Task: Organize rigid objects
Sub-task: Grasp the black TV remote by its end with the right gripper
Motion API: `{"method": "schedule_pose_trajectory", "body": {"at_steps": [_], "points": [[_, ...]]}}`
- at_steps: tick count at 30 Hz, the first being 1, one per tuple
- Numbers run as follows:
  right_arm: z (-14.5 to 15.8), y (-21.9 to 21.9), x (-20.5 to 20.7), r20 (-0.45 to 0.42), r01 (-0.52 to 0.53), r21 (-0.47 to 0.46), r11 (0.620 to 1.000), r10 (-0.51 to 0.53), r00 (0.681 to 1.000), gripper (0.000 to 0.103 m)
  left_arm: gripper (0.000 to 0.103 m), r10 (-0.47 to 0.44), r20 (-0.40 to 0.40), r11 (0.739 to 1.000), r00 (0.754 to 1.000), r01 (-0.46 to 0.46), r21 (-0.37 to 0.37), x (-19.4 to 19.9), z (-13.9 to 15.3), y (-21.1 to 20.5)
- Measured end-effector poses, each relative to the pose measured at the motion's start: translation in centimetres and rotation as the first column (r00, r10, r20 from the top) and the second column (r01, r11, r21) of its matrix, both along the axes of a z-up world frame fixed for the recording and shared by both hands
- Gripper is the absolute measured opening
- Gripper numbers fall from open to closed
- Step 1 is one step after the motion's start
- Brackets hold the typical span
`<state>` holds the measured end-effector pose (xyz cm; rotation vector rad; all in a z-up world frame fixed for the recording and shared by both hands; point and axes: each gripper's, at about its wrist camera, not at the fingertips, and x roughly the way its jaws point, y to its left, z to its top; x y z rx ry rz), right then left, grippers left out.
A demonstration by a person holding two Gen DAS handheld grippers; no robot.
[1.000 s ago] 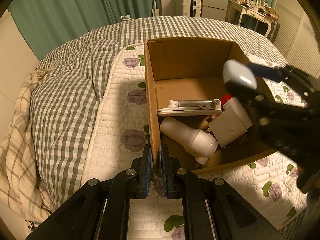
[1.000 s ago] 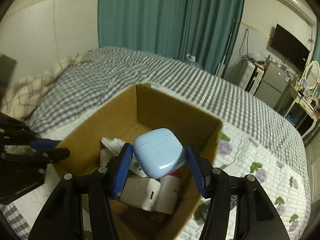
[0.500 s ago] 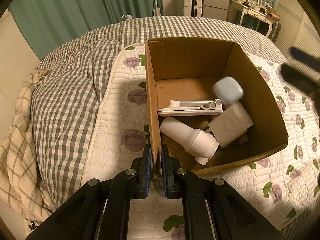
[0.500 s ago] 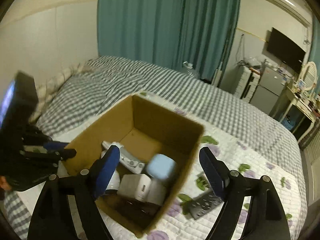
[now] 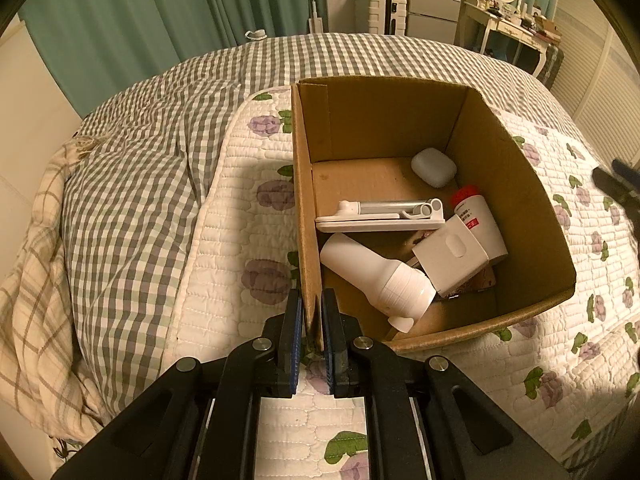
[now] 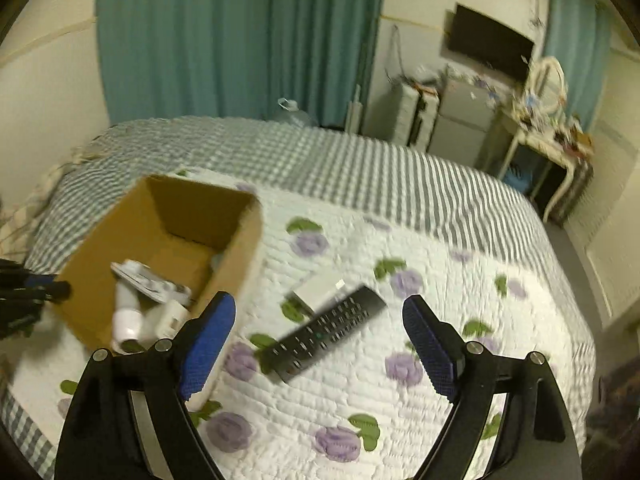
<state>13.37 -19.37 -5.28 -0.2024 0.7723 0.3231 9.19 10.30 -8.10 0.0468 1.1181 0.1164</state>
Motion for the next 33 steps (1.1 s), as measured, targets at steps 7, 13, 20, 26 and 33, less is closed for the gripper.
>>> {"method": "schedule_pose_trajectory", "body": {"at_steps": [7,13,20,26,33], "points": [[-5.7,-1.2,2.4,-0.128,0.085,0.011,0.996,-0.083,0.988,0.086,0.009,0.0,-0.001,1.0,1.0,0.0,0.001,0.0,0.0,0.0],[-9.6,-0.6,4.0,-0.206,0.109,-0.013,0.994,-0.109,0.972,0.086,0.009,0.001,-0.002,1.0,1.0,-0.001,0.001,0.0,0.0,0.0],[-11.6,0.1,5.6,-0.228,0.133,-0.037,0.99,-0.138,0.964,0.085,0.009,0.001,-0.002,1.0,1.0,-0.001,0.003,0.0,0.0,0.0],[-12.7,0.3,7.3,-0.239,0.154,-0.037,0.987,-0.158,0.958,0.085,0.009,-0.001,-0.002,1.0,1.0,0.001,0.002,0.0,0.0,0.0],[-13.2,-0.4,6.1,-0.245,0.077,-0.076,0.994,-0.093,0.965,0.054,0.009,0.0,-0.001,1.0,1.0,0.0,0.003,-0.1,0.0,0.0]]}}
